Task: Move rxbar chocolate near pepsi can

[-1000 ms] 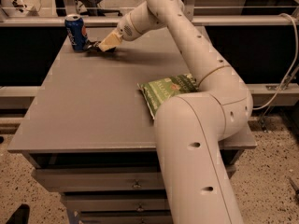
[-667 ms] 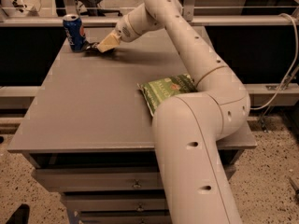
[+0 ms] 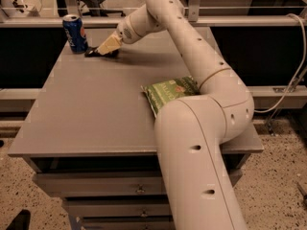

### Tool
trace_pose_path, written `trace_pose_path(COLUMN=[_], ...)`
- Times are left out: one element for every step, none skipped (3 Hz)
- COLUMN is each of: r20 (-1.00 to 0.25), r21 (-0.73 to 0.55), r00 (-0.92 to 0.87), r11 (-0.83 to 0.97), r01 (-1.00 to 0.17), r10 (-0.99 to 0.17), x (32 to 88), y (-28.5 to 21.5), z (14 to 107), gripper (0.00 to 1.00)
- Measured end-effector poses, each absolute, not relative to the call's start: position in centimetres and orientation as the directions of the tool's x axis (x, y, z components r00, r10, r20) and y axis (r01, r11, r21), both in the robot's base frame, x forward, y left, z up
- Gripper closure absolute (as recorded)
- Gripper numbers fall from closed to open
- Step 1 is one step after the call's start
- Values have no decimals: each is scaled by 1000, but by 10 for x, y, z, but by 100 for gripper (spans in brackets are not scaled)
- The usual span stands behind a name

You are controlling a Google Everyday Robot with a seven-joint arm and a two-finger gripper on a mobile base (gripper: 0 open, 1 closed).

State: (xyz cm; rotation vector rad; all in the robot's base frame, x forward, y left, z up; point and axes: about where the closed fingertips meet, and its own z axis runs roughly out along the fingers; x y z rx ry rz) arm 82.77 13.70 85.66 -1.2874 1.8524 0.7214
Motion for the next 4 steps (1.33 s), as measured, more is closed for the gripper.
trace_pose_path(r20=[-835,-848,-873,-894], r21=[28,13,-31,-77], r00=[-207,-201,-176,-150], r11=[337,361,412,474], r01=[-941,-932,-911,-877], r10=[-511,-490,-455,-422], x=[828,829,826,811], y=[135,119,67,-17], z=[860,876,905,932], gripper=[0,0,0,0])
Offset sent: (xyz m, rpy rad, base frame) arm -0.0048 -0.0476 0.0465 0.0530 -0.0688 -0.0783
